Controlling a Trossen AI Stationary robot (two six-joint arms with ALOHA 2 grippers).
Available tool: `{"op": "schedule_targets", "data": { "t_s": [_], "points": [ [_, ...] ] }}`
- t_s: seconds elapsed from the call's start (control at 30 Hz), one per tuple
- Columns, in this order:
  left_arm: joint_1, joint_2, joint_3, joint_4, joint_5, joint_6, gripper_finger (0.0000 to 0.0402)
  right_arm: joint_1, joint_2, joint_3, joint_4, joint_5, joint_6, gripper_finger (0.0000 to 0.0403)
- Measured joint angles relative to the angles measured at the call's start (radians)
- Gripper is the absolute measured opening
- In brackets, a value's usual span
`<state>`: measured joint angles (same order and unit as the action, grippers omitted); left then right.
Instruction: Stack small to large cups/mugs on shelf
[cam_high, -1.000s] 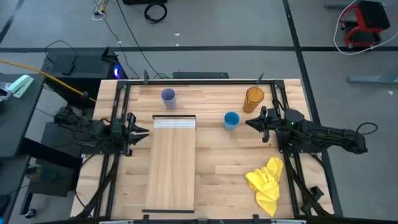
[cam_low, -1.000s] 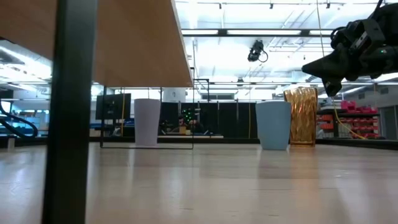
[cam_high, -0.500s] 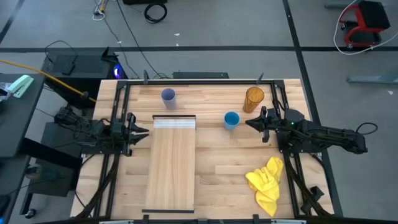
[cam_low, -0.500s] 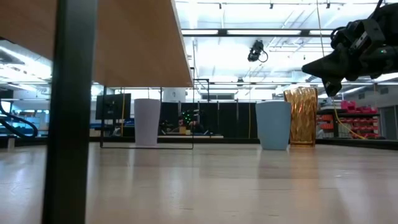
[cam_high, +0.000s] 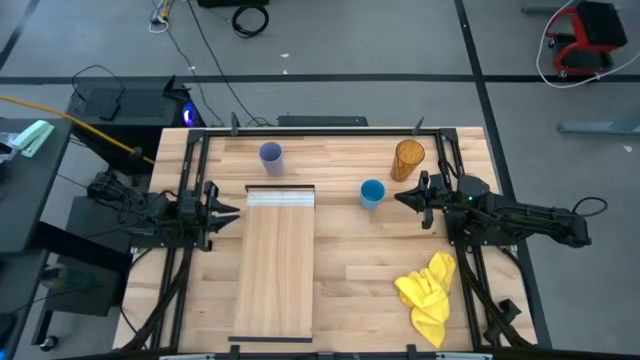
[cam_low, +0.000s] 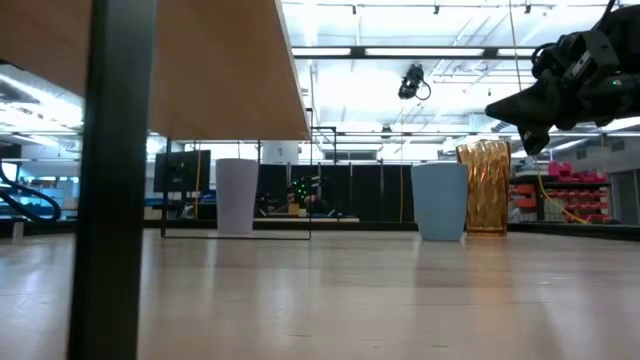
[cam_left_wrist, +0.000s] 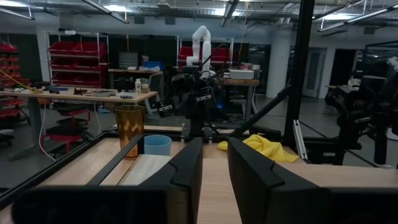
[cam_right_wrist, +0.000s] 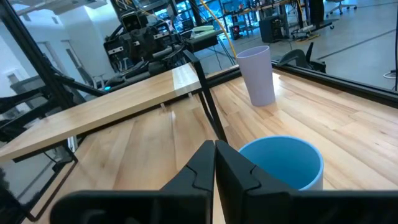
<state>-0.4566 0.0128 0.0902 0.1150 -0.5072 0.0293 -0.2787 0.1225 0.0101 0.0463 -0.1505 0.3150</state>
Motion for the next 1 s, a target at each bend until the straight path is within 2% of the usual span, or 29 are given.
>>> {"op": "schedule_targets", "data": {
  "t_s": [0.57, 0.7, 0.8, 1.0],
  "points": [
    [0.0, 0.0, 0.0, 0.011, 0.0, 0.024, 0.0081, 0.0, 0.0, 0.0, 0.0, 0.0, 0.0, 0.0019],
    [0.0, 0.0, 0.0, 0.051, 0.001, -0.164, 0.0078, 0.0, 0.0, 0.0, 0.0, 0.0, -0.007, 0.0019],
    [0.0, 0.0, 0.0, 0.101, 0.0, -0.299, 0.008, 0.0, 0.0, 0.0, 0.0, 0.0, -0.079, 0.0019],
    [0.0, 0.0, 0.0, 0.268, -0.001, -0.336, 0.0084, 0.0, 0.0, 0.0, 0.0, 0.0, -0.082, 0.0019]
  ]
}}
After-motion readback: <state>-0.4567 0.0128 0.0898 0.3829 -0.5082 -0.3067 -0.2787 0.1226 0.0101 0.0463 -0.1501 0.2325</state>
